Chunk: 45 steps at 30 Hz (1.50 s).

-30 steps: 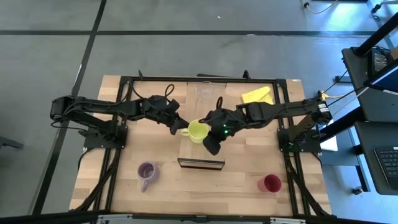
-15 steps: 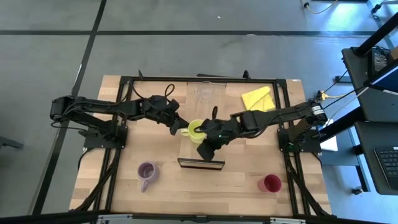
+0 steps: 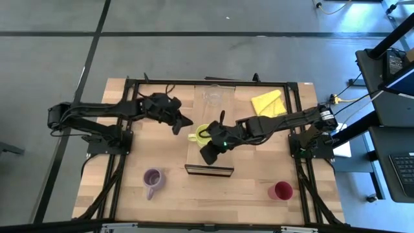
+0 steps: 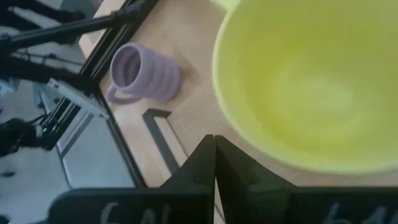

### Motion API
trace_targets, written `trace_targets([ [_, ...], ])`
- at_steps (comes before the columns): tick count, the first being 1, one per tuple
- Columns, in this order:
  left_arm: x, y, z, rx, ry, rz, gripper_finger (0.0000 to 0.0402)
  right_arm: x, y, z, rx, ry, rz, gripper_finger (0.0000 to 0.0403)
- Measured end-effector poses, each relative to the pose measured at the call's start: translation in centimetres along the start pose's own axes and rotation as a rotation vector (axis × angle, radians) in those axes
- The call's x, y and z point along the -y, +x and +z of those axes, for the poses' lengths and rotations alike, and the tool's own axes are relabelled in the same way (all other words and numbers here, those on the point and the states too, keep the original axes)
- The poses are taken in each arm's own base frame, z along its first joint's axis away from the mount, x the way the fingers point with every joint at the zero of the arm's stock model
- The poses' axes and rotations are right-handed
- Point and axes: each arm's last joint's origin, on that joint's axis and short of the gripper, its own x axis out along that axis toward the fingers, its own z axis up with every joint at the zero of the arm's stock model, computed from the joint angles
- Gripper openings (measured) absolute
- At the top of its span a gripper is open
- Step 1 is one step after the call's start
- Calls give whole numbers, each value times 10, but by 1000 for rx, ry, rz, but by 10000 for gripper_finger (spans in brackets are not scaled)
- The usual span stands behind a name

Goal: Stack small to large cups/mugs on shelf
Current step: Put the yellow mug on the shelf

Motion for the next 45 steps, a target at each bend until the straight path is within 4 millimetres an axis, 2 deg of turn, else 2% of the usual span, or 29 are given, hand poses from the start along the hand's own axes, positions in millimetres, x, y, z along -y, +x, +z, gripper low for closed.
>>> trace_targets([
  [5,-2,-3,4,-2,2,-42,52,4,0,6,57,24,-41,10],
  [15,-11,11,10,15,13,-72,52,19,1,22,87,37,-100,10],
  [24,-26,17,20,43,-6,-100,52,30,0,32,97,36,-150,10],
  [32,-40,32,29,92,-15,-133,52,38,0,42,129,56,-178,10],
  [36,-45,39,32,110,-22,-161,52,44,-1,44,145,63,-236,10],
  [45,-50,39,36,132,-22,-178,52,54,-3,42,148,82,-341,10],
])
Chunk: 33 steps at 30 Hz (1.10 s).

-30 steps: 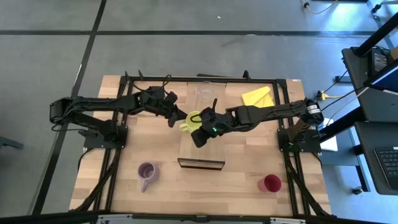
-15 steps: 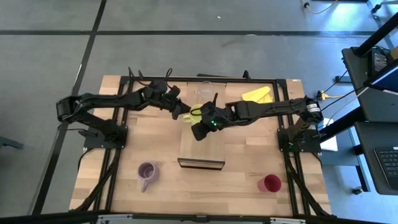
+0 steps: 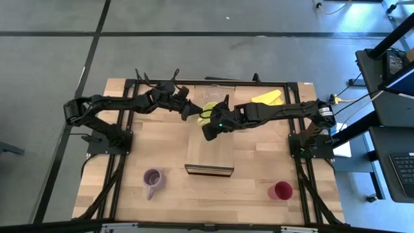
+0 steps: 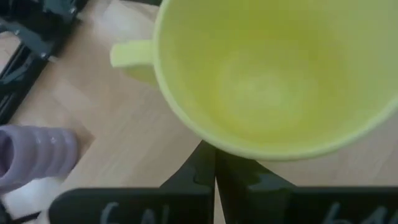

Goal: Stack small to large cups/mugs on shelf
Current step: Put the yellow mug on the shelf

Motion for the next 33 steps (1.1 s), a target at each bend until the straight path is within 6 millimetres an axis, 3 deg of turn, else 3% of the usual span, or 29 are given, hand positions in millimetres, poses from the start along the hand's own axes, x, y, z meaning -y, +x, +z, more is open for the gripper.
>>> trace_targets([
  [23,-15,-10,11,35,20,30,52,-1,2,8,-13,-8,71,10],
  [29,-18,-25,3,-73,37,134,52,-7,1,11,-2,-8,150,10],
  [33,-6,-45,3,-85,77,202,52,-12,0,14,20,0,205,10],
])
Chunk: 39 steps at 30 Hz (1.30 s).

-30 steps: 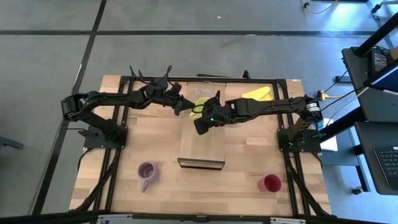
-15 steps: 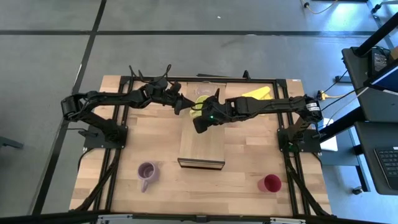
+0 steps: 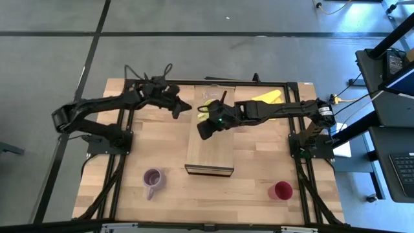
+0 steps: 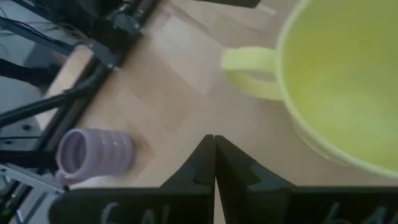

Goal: Stack small to large cups/mugs on shelf
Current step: Put the yellow mug on the shelf

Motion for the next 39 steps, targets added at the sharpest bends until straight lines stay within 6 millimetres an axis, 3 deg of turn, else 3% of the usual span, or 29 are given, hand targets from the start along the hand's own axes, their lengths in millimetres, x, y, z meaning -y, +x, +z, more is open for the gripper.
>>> trace_targets([
  [8,41,-45,4,161,98,-1,52,4,4,7,42,20,-22,10],
  [13,61,-59,-1,214,125,-11,52,5,10,14,70,59,3,10],
  [22,82,-62,-10,237,153,-32,52,10,27,15,71,66,-25,10],
  [33,94,-60,-18,221,151,-51,52,12,28,19,108,72,-45,10],
  [39,95,-59,-20,219,156,-21,52,-16,13,16,119,-44,97,10],
])
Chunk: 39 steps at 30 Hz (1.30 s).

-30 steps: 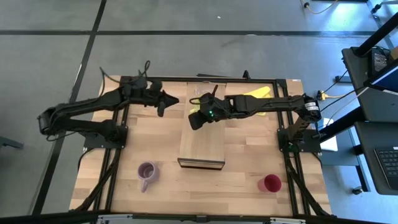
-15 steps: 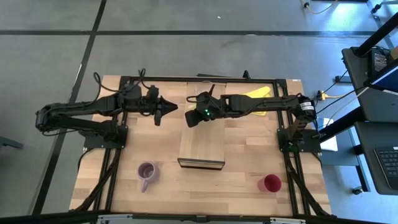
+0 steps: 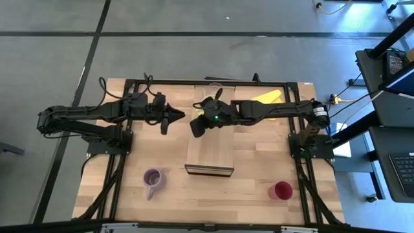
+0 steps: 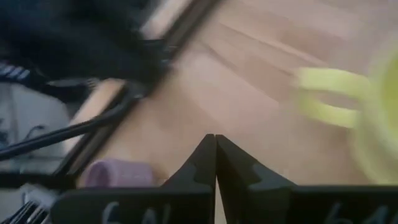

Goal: Stack small to large cups/mugs on shelf
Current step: Put the yellow mug on the shelf

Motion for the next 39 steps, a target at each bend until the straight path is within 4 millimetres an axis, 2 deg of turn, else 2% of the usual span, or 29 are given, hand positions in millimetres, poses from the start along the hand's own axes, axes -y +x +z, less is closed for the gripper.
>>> trace_targets([
  [3,-1,1,-1,-4,2,11,52,-20,-16,7,34,-75,65,10],
  [6,-2,3,-2,-18,3,21,52,-34,-37,16,99,-140,26,10],
  [8,-2,5,-3,-23,3,24,52,-35,-51,19,134,-190,-101,10],
  [11,-3,9,-5,-40,2,32,52,-24,-64,20,100,-236,-278,10],
  [15,-3,14,-8,-60,-1,32,52,-12,-65,20,28,-254,-353,10],
  [26,-3,27,-17,-119,-16,48,52,10,-42,18,-45,-228,-366,10],
  [39,-4,33,-20,-130,-16,56,52,13,-38,18,-92,-240,-337,10],
])
